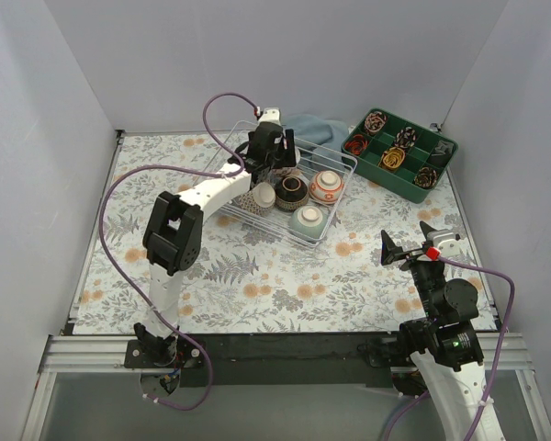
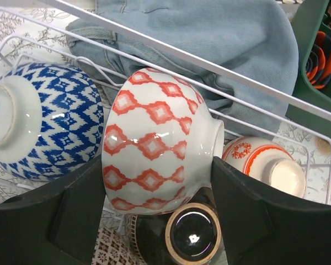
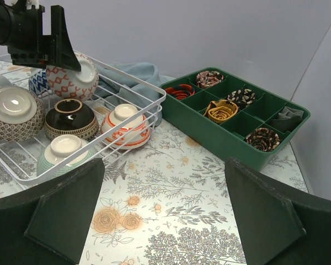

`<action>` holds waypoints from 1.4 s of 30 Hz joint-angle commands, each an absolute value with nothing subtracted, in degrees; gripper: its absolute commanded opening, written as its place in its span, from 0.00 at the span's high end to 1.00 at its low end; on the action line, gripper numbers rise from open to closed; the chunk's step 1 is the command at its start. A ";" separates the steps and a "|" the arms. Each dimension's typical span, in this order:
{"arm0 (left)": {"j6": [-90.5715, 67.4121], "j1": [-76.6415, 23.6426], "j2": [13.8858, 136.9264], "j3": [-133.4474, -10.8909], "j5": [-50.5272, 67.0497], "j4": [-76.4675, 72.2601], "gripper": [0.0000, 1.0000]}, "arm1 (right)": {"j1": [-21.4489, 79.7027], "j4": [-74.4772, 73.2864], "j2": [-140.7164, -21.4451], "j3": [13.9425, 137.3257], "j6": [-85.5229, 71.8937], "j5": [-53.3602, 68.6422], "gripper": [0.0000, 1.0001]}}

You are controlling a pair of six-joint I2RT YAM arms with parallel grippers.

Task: Unload the bowls from the dish rack

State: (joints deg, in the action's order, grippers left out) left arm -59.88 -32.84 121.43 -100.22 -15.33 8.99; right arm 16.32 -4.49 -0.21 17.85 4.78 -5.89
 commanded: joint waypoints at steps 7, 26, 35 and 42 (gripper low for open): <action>-45.97 -33.22 107.41 -96.51 -10.55 2.20 0.96 | 16.79 -3.60 5.19 21.52 2.73 -4.04 0.01; -42.79 -33.22 100.28 -89.03 -10.63 7.02 0.97 | 16.79 -13.71 -15.99 31.55 -8.26 4.03 0.01; -52.01 -33.22 100.72 -90.61 -11.60 13.70 0.71 | 16.79 -13.62 -23.89 34.10 -9.05 7.65 0.01; -56.68 -33.22 92.65 -86.85 -13.80 19.51 0.48 | 16.79 -10.56 -34.61 40.25 -8.18 11.77 0.01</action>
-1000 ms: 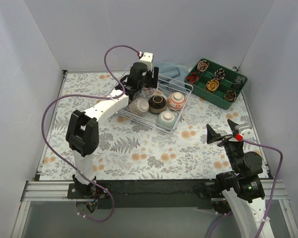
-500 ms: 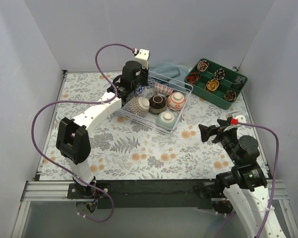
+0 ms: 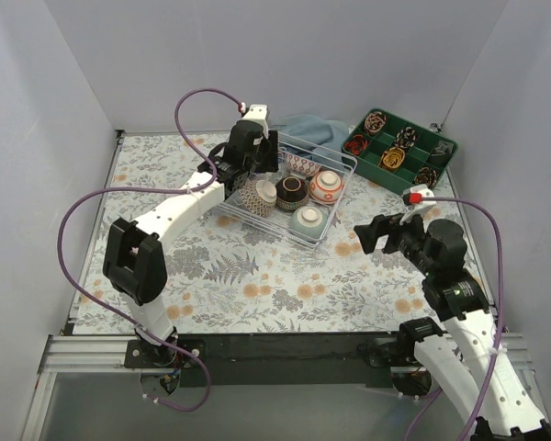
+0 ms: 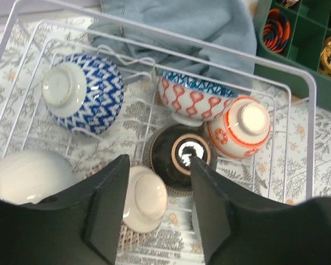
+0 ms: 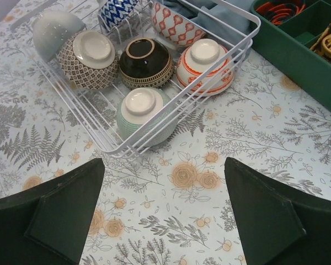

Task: Unload the bowls from the dish rack

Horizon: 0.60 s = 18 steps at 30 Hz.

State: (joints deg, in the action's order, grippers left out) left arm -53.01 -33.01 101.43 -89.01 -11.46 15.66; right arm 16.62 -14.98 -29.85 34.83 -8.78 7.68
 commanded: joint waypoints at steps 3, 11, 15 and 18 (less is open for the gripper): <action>-57.04 -33.13 85.99 -81.23 -14.59 19.69 0.33 | 16.87 -9.06 -41.20 44.11 -6.51 14.94 0.02; -56.07 -33.05 68.57 -63.92 -21.35 19.86 0.05 | 16.87 -9.23 -67.21 61.15 -0.36 15.55 0.01; -55.11 -33.05 60.31 -56.63 -24.87 18.20 0.02 | 16.70 -9.40 -79.52 69.86 7.36 17.75 0.02; -53.70 -33.13 54.86 -51.53 -27.33 16.00 0.02 | 16.53 -10.37 -87.96 77.67 9.84 21.00 0.02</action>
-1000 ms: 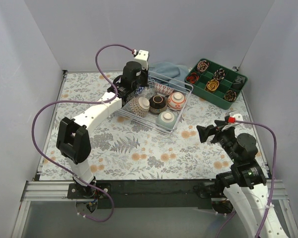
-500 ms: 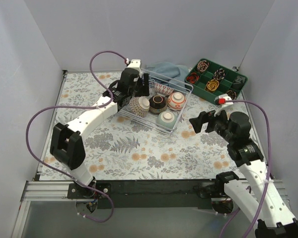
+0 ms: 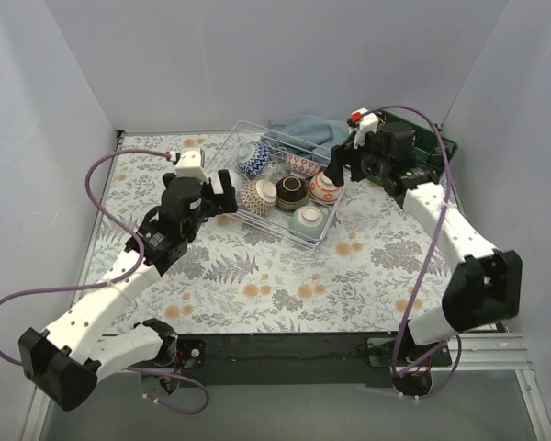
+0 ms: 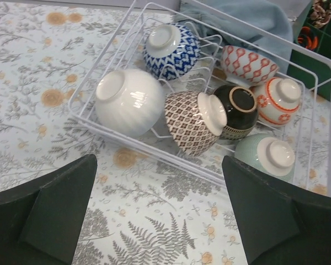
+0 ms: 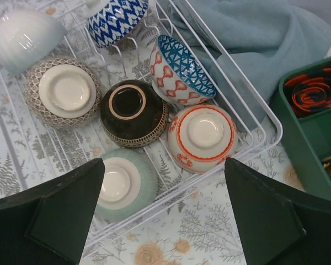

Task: Unload the bowls from the dish rack

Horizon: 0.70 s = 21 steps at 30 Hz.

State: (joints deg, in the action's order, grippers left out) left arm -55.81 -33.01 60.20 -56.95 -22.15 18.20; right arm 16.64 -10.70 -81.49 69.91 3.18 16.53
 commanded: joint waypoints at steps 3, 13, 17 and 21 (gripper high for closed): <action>-52.65 -33.05 51.16 -48.35 -29.53 13.81 0.02 | 16.26 -10.55 -95.25 84.62 11.69 25.39 0.03; -51.59 -33.05 48.16 -41.22 -31.38 10.02 0.02 | 16.26 -13.62 -120.73 107.57 13.01 36.99 0.12; -51.68 -32.87 48.43 -40.96 -30.33 9.76 0.02 | 16.26 -13.54 -126.20 111.18 13.45 40.60 0.14; -52.12 -32.52 48.95 -40.96 -27.87 9.58 0.02 | 16.26 -13.54 -130.07 113.11 15.12 43.84 0.16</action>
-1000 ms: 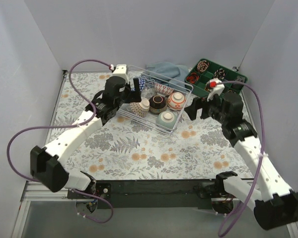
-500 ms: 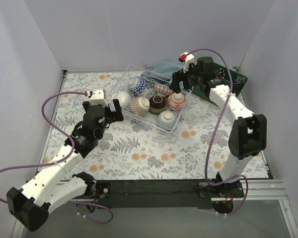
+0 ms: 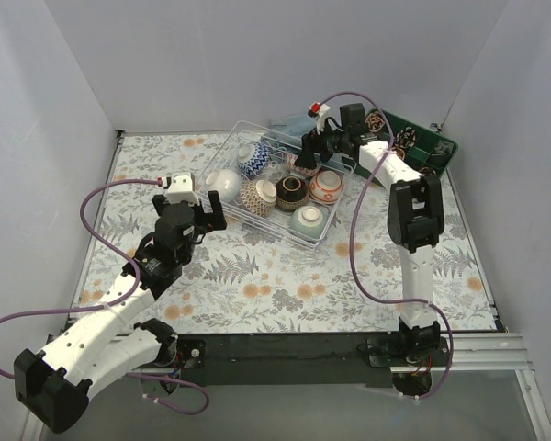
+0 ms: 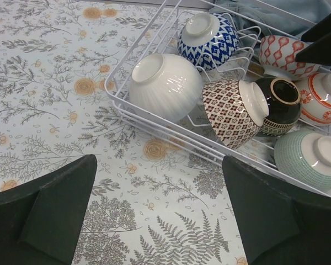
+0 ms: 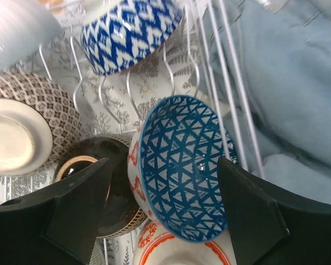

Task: Unload the bowls from the dish rack

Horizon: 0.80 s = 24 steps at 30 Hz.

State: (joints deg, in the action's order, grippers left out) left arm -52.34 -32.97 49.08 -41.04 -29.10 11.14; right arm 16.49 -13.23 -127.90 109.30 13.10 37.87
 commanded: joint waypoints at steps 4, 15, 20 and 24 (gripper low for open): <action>-52.21 -32.26 49.48 -40.96 -26.81 9.75 0.02 | 16.26 -13.54 -133.32 114.52 15.12 48.07 0.28; -52.30 -31.64 48.69 -40.69 -25.58 9.58 0.02 | 16.44 -13.62 -131.93 114.87 14.68 51.85 0.90; -52.38 -31.55 48.52 -40.52 -24.70 9.41 0.02 | 16.44 -13.62 -129.38 114.08 14.24 53.79 0.94; -52.47 -31.55 48.25 -40.52 -24.43 9.49 0.02 | 16.52 -13.62 -126.22 113.56 13.71 54.67 0.94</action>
State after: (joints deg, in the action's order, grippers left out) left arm -52.47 -31.94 49.47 -40.95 -24.97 10.26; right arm 17.23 -15.77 -134.17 112.68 13.80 52.01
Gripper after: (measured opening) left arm 0.982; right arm 0.221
